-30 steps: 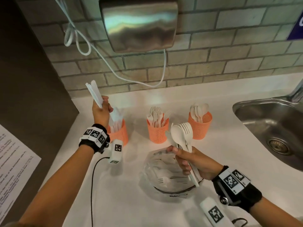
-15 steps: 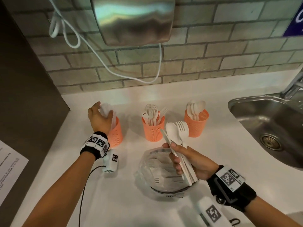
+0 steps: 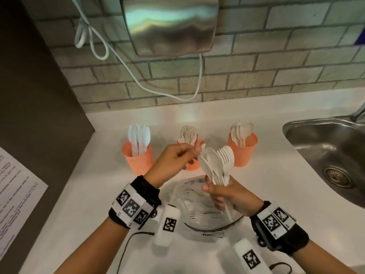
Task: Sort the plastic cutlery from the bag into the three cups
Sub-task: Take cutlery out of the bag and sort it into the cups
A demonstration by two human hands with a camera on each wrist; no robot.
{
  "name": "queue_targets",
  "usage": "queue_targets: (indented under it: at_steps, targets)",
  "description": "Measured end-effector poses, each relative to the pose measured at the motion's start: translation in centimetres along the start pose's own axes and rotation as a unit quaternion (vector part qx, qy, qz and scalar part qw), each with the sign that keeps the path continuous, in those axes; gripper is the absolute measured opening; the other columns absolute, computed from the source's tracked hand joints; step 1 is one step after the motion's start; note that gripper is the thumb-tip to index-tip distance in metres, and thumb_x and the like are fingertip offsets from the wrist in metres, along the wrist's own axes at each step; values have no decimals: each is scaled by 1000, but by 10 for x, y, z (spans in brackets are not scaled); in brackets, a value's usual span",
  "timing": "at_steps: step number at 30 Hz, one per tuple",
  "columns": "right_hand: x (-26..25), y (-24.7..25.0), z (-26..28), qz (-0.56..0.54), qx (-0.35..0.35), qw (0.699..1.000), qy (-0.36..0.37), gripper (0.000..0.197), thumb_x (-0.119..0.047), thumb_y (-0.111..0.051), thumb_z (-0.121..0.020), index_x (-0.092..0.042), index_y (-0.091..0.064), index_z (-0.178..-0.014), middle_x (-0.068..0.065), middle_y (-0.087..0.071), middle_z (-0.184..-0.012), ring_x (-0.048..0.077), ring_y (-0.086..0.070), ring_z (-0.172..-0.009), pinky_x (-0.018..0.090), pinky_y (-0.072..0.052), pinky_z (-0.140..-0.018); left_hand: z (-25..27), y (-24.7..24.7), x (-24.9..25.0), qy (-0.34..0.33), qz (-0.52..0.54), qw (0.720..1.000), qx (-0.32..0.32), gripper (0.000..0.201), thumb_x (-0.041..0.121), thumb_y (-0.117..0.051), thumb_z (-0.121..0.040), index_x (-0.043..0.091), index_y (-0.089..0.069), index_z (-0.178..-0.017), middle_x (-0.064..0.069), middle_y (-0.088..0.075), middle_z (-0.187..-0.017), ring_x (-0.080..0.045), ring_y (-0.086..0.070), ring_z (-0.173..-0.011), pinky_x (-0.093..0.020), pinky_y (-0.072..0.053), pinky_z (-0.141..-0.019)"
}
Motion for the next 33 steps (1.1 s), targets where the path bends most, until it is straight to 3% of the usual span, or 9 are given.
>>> queue_targets:
  at_steps: [3, 8, 12, 16, 20, 22, 24, 28, 33]
  targets:
    - [-4, -1, 3, 41, 3, 999, 31, 15, -17, -67, -76, -19, -56, -67, -7, -45, -43, 6, -40, -37, 18, -37, -39, 11, -24, -1, 41, 39, 997, -58, 28, 27, -45, -96, 13, -69, -96, 4, -67, -74, -5, -60, -63, -16, -44, -56]
    - [-2, -1, 10, 32, 3, 998, 51, 14, -13, -63, -76, -11, -60, -90, 5, -54, -57, 6, -45, -38, 17, -37, -35, 19, -28, -1, 71, 49, 994, -66, 31, 24, -43, -96, 4, -65, -87, 3, -63, -59, -8, -57, -56, -19, -42, -54]
    - [5, -2, 11, -13, -19, 999, 30, 19, -18, -58, -79, -14, -62, -98, 4, -62, -52, 11, -48, -35, 18, -40, -38, 16, -20, 3, 27, 27, 999, 17, 32, 26, -39, -99, 8, -64, -87, 0, -63, -68, -4, -59, -57, -20, -48, -56]
    - [11, -3, 14, -17, -36, 999, 9, 25, -22, -58, -80, -21, -63, -104, 6, -67, -59, 10, -47, -34, 18, -40, -37, 15, 8, 18, -39, 160, 977, 135, 28, 22, -30, -101, 15, -54, -88, -5, -67, -72, -14, -65, -64, -27, -55, -61]
    - [22, -1, 20, -73, -68, 995, -28, 37, -27, -59, -67, -24, -67, -103, -1, -47, -44, 4, -30, -28, 13, -29, -33, 17, 48, 28, -83, 244, 936, 241, 22, 25, -38, -99, 20, -56, -88, 5, -39, -51, -5, -43, -39, -19, -44, -42]
    - [24, -3, 24, -120, -93, 987, -47, 36, -24, -56, -66, -22, -70, -99, -7, -38, -39, 2, -29, -26, 12, -28, -32, 17, 51, 31, -75, 231, 945, 219, 16, 22, -48, -96, 20, -60, -85, 10, -32, -48, -2, -27, -36, -15, -25, -34]
    - [24, -6, 26, -156, -126, 978, -50, 37, -20, -56, -65, -19, -71, -98, -11, -37, -36, 0, -30, -25, 13, -30, -33, 21, 35, 35, -64, 189, 968, 149, 12, 16, -55, -91, 19, -62, -81, 13, -36, -41, -1, -24, -34, -14, -20, -34]
    - [18, -17, 27, -213, -203, 955, -38, 45, -22, -60, -66, -11, -65, -110, -12, -44, -39, 2, -40, -32, 16, -34, -38, 39, -10, 39, -98, 83, 990, 52, 8, 1, -63, -83, 8, -66, -84, 14, -58, -51, 5, -48, -44, -5, -37, -48]
    - [13, -28, 28, -260, -266, 927, -42, 48, -19, -49, -74, -11, -56, -122, -5, -33, -44, 4, -39, -37, 17, -33, -40, 45, -23, 24, -99, 70, 990, 77, 17, 9, -71, -79, 25, -67, -81, 10, -61, -67, -5, -58, -68, -25, -52, -70]
Point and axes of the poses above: each hand's wrist, its own z-axis away from the middle knuckle, its own y-axis out of the back of the hand, x = y × z, the point moved 9 cm from there along -z, towards the middle knuckle
